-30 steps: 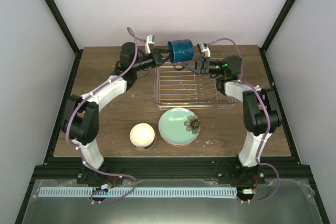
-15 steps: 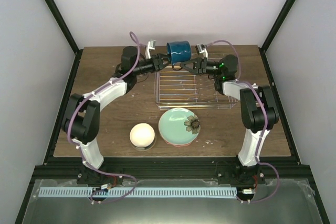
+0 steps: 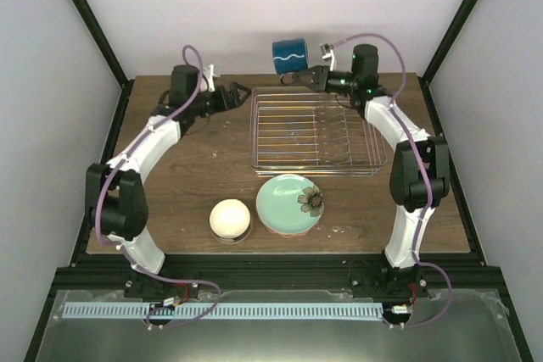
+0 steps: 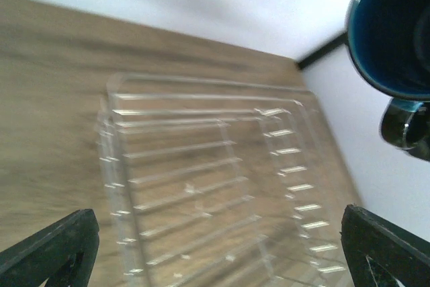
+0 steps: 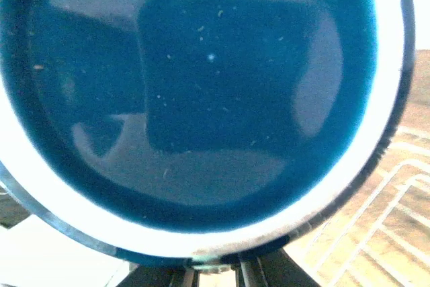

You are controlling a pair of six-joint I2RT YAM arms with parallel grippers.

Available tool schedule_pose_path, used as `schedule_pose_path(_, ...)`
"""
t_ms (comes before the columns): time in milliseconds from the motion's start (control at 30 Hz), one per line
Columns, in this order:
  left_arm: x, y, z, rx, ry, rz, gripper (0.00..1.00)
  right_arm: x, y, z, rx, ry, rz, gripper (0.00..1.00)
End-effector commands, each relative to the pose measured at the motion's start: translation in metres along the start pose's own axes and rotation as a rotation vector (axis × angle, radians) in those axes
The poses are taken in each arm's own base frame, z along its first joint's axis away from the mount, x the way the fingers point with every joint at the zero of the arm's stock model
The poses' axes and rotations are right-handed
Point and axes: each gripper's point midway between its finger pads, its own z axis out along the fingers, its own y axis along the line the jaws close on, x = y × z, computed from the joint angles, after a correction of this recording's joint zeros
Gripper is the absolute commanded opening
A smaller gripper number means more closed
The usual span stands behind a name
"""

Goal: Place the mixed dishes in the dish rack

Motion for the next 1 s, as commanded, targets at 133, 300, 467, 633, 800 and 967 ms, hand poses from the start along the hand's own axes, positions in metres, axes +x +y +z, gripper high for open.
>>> schedule_pose_path(133,-0.032,0.038,-0.072,-0.504,0.047,0.245,1.0,0.005,-0.052,0.005,0.412,0.148,-0.159,0.01)
schedule_pose_path(300,-0.029,0.046,-0.085,-0.577,0.052,0.259,1.0,0.029,-0.073,0.013,0.568,0.26,-0.201,0.01)
schedule_pose_path(467,-0.027,0.05,-0.088,-0.607,0.062,0.269,1.0,0.047,-0.084,0.019,0.695,0.339,-0.252,0.01)
schedule_pose_path(633,-0.027,0.052,-0.087,-0.612,0.07,0.271,1.0,0.052,-0.091,0.025,0.765,0.383,-0.298,0.01)
schedule_pose_path(800,-0.023,0.057,-0.085,-0.617,0.085,0.272,1.0,0.059,-0.097,0.033,0.822,0.444,-0.353,0.01)
schedule_pose_path(967,-0.021,0.056,-0.081,-0.598,0.091,0.265,1.0,0.066,-0.11,0.034,0.882,0.478,-0.372,0.01)
